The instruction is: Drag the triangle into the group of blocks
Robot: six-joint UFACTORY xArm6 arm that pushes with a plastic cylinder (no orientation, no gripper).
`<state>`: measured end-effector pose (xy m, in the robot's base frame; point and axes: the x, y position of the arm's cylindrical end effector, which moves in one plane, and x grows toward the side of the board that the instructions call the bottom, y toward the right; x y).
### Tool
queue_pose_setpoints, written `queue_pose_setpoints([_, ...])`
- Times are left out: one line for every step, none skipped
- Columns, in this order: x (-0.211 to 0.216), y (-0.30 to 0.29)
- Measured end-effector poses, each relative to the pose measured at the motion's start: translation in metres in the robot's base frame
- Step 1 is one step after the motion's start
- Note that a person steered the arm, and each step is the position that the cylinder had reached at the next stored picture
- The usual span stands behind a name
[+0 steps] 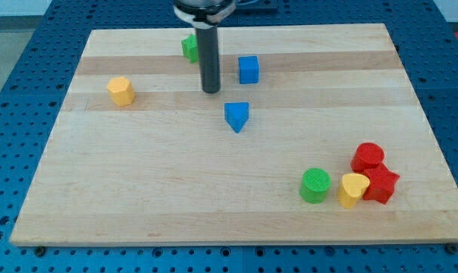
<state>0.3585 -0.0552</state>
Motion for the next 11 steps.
queue_pose_setpoints([0.007, 0.000])
queue_pose_setpoints([0.038, 0.017])
queue_pose_setpoints([0.039, 0.018])
queue_pose_setpoints([0.053, 0.025])
queue_pose_setpoints([0.053, 0.025])
queue_pose_setpoints([0.062, 0.035])
queue_pose_setpoints([0.069, 0.048])
queue_pose_setpoints([0.074, 0.053])
queue_pose_setpoints([0.088, 0.058])
queue_pose_setpoints([0.107, 0.067])
queue_pose_setpoints([0.126, 0.084])
